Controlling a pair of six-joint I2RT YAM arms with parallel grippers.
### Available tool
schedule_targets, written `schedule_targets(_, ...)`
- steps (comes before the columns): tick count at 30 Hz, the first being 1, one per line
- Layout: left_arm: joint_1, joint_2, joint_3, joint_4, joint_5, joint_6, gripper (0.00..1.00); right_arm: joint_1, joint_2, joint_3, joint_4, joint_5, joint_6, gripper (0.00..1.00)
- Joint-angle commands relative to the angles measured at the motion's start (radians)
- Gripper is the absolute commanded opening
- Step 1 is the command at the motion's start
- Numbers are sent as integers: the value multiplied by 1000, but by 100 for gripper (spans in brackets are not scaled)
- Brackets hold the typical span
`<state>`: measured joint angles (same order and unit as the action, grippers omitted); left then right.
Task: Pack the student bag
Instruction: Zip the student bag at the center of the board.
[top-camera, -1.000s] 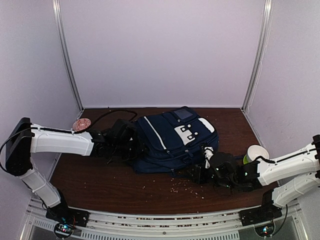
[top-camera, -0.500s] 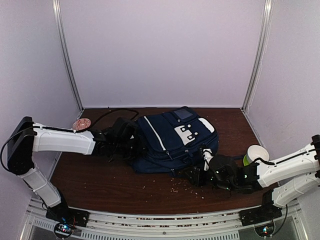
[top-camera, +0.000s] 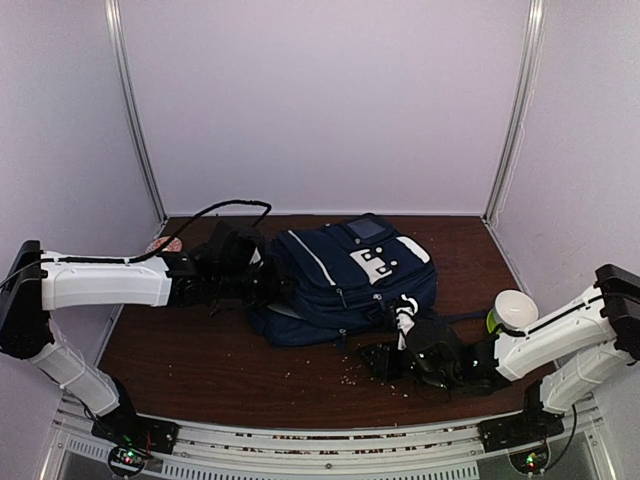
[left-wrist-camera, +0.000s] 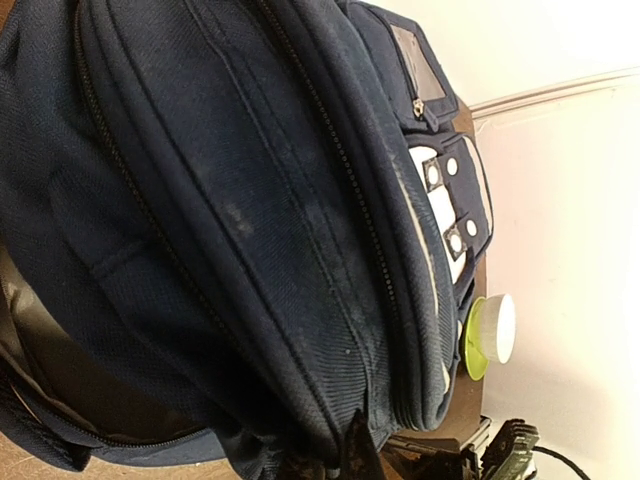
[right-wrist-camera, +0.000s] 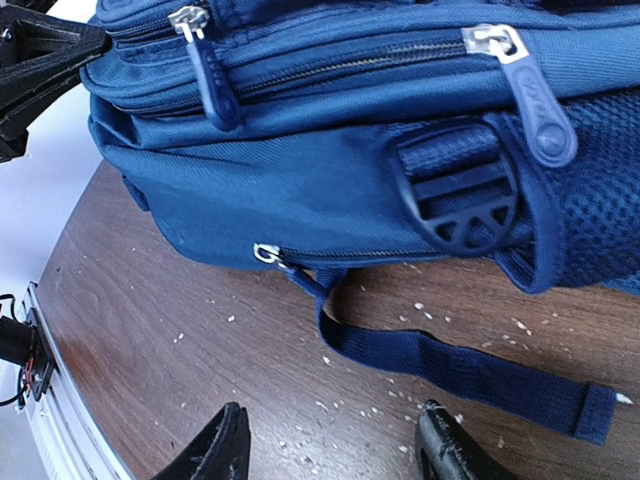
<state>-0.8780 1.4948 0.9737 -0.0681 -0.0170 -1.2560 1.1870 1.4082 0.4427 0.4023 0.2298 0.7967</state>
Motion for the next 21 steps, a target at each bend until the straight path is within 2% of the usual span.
schedule_targets(1, -10, -58, 42, 92, 26, 9, 0, 27, 55, 50, 84, 95, 4, 57)
schedule_targets(11, -22, -68, 74, 106, 39, 10, 0, 46, 254, 64, 323, 216, 52, 56)
schedule_targets(21, -30, -81, 63, 106, 40, -26, 0, 42, 338, 148, 357, 218, -23, 56)
